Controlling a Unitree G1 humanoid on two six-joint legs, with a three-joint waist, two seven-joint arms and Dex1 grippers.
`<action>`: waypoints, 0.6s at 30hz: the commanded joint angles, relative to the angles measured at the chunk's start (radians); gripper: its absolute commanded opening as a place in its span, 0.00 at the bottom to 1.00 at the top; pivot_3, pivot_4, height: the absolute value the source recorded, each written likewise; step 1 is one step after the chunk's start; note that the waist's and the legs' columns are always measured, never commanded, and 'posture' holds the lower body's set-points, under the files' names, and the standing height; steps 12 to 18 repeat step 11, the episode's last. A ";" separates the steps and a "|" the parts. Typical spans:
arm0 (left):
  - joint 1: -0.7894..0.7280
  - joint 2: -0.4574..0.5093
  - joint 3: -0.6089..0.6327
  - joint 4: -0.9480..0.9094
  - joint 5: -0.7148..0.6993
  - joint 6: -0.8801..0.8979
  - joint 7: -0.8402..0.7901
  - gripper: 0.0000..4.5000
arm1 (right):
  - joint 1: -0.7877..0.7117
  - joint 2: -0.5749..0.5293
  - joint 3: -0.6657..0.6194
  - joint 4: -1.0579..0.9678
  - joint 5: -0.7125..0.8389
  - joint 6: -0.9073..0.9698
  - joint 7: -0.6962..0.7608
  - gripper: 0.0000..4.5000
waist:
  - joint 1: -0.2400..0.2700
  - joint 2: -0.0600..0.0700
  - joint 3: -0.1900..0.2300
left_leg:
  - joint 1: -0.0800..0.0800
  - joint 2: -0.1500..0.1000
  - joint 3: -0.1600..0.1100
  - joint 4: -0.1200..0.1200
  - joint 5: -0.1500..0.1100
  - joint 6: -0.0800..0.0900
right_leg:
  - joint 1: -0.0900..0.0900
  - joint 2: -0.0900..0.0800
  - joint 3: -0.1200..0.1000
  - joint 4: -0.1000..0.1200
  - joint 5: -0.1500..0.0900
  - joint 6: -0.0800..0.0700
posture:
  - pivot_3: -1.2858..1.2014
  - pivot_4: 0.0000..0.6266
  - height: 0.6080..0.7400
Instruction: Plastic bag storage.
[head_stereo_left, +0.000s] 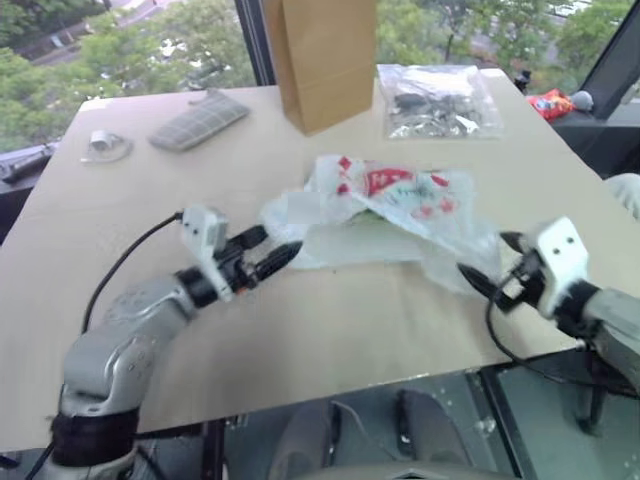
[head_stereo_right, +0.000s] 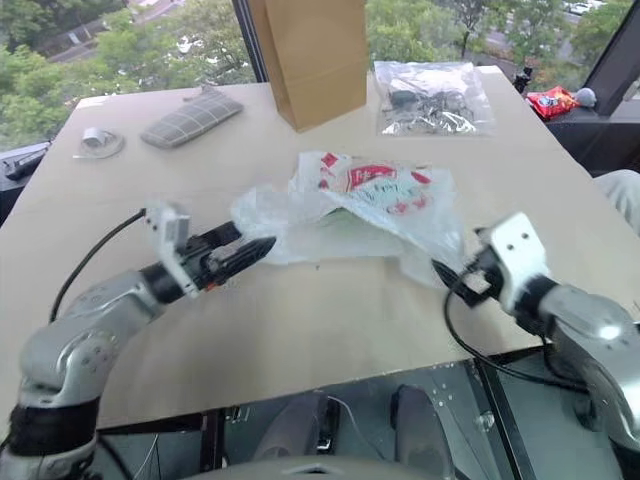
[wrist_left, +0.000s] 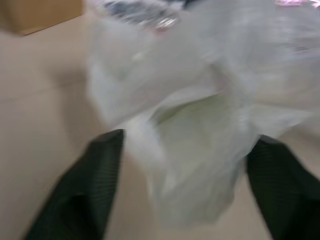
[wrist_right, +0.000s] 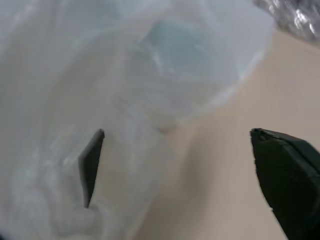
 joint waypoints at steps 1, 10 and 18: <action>0.107 0.035 0.099 -0.037 0.054 -0.082 -0.056 0.99 | 0.114 -0.018 -0.161 -0.059 0.025 -0.080 0.129 1.00 | 0.001 0.000 0.000 | 0.000 0.000 0.000 0.000 0.000 0.000 | 0.000 0.000 0.000 0.000 0.000 0.000 | 0.52 0.24 1.00; 0.271 0.054 0.178 -0.060 0.079 -0.119 -0.125 0.99 | 0.262 -0.019 -0.296 0.000 0.015 -0.179 0.297 1.00 | 0.003 -0.001 0.000 | 0.003 0.004 0.002 0.001 -0.001 0.000 | 0.004 0.000 -0.001 -0.001 -0.003 0.004 | 0.52 0.24 1.00; 0.273 0.052 0.180 -0.063 0.076 -0.118 -0.127 0.99 | 0.267 -0.021 -0.295 0.004 0.008 -0.186 0.305 1.00 | 0.003 -0.001 0.000 | 0.003 0.004 0.002 0.001 -0.001 0.000 | 0.004 0.001 -0.001 -0.001 -0.003 0.004 | 0.52 0.24 1.00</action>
